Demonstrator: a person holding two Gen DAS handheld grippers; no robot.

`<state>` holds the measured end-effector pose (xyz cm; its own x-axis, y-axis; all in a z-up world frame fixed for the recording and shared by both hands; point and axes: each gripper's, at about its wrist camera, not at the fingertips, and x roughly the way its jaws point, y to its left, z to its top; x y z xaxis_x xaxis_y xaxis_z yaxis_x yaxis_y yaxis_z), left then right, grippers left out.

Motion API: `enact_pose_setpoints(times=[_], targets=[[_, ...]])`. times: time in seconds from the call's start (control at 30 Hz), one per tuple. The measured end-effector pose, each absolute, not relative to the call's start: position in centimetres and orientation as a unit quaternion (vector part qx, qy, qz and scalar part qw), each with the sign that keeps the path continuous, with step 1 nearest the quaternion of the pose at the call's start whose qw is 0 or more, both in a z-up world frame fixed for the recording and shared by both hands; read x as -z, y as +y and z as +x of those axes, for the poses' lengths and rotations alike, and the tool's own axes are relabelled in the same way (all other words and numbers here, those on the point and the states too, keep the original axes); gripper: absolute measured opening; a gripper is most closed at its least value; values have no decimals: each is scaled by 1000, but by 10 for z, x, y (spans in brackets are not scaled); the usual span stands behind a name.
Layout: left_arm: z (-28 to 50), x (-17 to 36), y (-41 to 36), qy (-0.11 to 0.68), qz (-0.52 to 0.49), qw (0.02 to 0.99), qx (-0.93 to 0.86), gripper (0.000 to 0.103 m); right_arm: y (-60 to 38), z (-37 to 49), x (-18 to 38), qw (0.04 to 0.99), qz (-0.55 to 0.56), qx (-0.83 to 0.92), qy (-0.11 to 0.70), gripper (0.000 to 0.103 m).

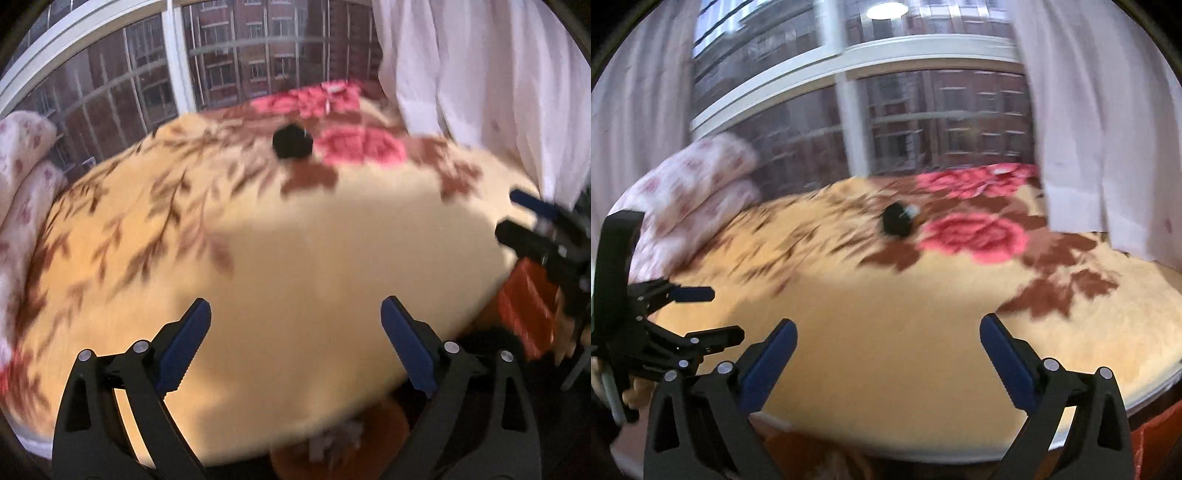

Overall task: Collect trash
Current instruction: 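Grasp the black-and-brown plush toy with the left gripper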

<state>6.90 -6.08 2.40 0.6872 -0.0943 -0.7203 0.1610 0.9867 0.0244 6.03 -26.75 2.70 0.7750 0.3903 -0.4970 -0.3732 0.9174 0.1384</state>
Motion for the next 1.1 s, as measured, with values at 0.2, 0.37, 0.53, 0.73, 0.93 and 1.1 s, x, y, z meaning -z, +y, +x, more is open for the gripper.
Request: enact_pose_setpoints(times=[0.2, 0.37, 0.53, 0.73, 0.93, 1.1], targets=[[202, -28, -75, 398, -3, 916, 49, 91, -298, 116, -27, 952, 72, -154, 255, 98], [282, -13, -82, 402, -34, 914, 40, 91, -320, 126, -16, 956, 78, -131, 251, 98], [340, 7, -96, 408, -15, 912, 27, 91, -337, 135, 1, 951, 102, -126, 262, 98], [365, 21, -92, 404, -24, 914, 31, 61, -341, 139, 12, 949, 108, -121, 270, 98], [337, 12, -77, 411, -44, 909, 51, 56, -331, 143, 3, 945, 106, -141, 276, 98], [262, -10, -58, 406, -14, 912, 57, 56, -311, 176, -18, 937, 88, -183, 283, 98]])
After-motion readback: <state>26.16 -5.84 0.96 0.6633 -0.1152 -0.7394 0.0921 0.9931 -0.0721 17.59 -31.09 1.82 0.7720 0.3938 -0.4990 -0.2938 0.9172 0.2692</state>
